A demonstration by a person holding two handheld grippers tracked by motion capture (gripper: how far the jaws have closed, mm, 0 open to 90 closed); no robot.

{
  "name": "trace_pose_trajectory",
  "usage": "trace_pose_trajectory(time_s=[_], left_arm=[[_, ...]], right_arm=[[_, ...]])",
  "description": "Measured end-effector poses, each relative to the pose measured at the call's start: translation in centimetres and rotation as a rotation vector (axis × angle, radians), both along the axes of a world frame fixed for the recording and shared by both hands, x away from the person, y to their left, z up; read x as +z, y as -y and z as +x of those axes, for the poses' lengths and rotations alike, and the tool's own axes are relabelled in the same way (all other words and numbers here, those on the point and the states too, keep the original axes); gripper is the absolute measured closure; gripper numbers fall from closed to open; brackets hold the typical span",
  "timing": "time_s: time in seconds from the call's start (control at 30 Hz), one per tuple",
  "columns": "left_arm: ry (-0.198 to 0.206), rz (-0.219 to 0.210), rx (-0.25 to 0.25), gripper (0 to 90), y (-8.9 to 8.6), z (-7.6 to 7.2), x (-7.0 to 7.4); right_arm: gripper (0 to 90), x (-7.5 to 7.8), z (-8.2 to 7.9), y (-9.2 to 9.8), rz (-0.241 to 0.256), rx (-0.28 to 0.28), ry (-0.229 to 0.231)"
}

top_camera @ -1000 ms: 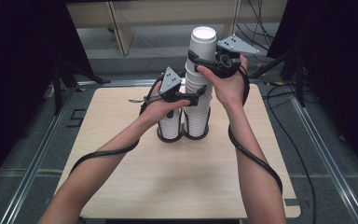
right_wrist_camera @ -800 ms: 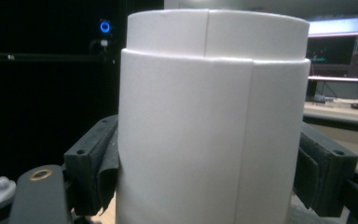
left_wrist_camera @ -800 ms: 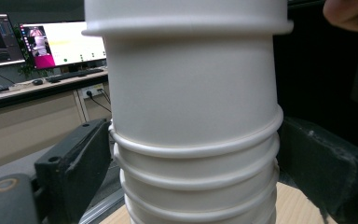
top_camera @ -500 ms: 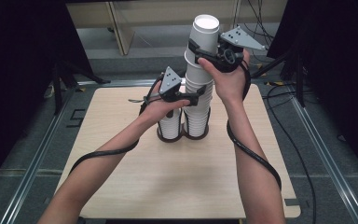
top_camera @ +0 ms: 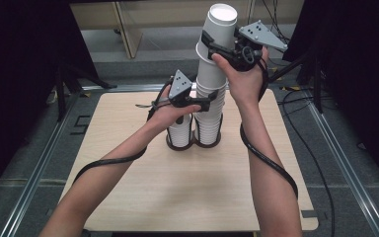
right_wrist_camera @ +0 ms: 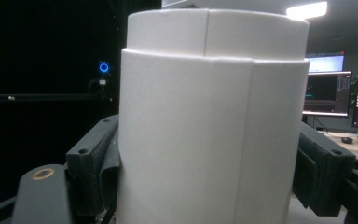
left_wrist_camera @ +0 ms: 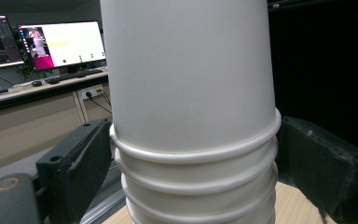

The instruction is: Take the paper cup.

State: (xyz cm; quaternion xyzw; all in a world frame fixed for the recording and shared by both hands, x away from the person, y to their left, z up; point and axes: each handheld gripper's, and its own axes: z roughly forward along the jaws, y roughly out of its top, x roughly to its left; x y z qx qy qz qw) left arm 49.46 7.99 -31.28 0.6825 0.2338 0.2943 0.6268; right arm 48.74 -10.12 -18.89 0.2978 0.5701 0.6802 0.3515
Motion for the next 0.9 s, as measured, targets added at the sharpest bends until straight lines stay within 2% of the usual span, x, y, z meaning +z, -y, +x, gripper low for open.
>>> trace_pose_trajectory(time_s=[0.03, 0.07, 0.4, 0.5, 0.8, 0.87, 0.9], left_arm=[[0.002, 0.001, 0.002, 10.3, 0.0, 0.0, 0.0], [0.017, -0.015, -0.007, 10.3, 0.1, 0.2, -0.1], [0.012, -0.011, -0.007, 10.2, 0.1, 0.2, -0.2], [0.011, -0.010, -0.008, 10.2, 0.1, 0.2, -0.2], [0.004, 0.000, -0.006, 10.1, 0.1, 0.1, -0.2], [-0.001, 0.010, -0.002, 10.2, 0.0, 0.0, -0.2], [-0.001, 0.010, -0.002, 10.2, 0.0, 0.0, -0.2]], right_arm=[[21.3, 0.3, -0.1, 0.1, 0.010, -0.001, 0.020], [21.3, 0.4, -0.2, 0.2, 0.009, -0.004, 0.021], [21.4, 1.6, -1.2, 0.7, 0.049, -0.010, 0.072], [21.4, 1.8, -1.6, 0.8, 0.049, -0.005, 0.074], [21.6, 1.9, -2.2, 0.9, 0.074, 0.005, 0.092], [21.6, 1.8, -2.4, 1.0, 0.082, 0.007, 0.121], [21.6, 1.8, -2.4, 1.0, 0.082, 0.007, 0.121]])
